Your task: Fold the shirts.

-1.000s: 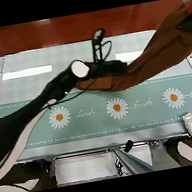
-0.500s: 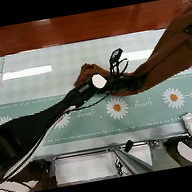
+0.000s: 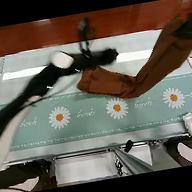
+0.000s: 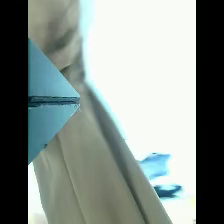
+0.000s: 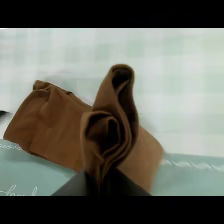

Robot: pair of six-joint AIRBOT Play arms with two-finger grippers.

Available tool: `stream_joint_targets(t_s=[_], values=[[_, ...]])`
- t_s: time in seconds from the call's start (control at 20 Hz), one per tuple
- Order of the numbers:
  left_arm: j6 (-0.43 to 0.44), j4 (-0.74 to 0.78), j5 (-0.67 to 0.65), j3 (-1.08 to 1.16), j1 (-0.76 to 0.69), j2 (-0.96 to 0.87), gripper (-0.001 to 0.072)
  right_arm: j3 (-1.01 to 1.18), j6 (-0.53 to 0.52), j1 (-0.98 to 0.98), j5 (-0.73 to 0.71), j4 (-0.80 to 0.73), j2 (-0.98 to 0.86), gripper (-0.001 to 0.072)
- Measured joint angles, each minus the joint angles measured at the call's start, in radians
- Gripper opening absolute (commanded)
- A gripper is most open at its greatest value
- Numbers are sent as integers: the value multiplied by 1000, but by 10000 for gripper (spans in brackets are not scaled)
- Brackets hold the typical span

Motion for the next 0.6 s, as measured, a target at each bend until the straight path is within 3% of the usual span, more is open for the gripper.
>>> stream_joint_targets(t_s=[0.35,0.6], values=[[-16,151,-154,0,278,412,25,-65,79,329,-422,20,-266,27],[-67,184,-244,0,408,656,25,-71,138,506,-581,42,-449,28]])
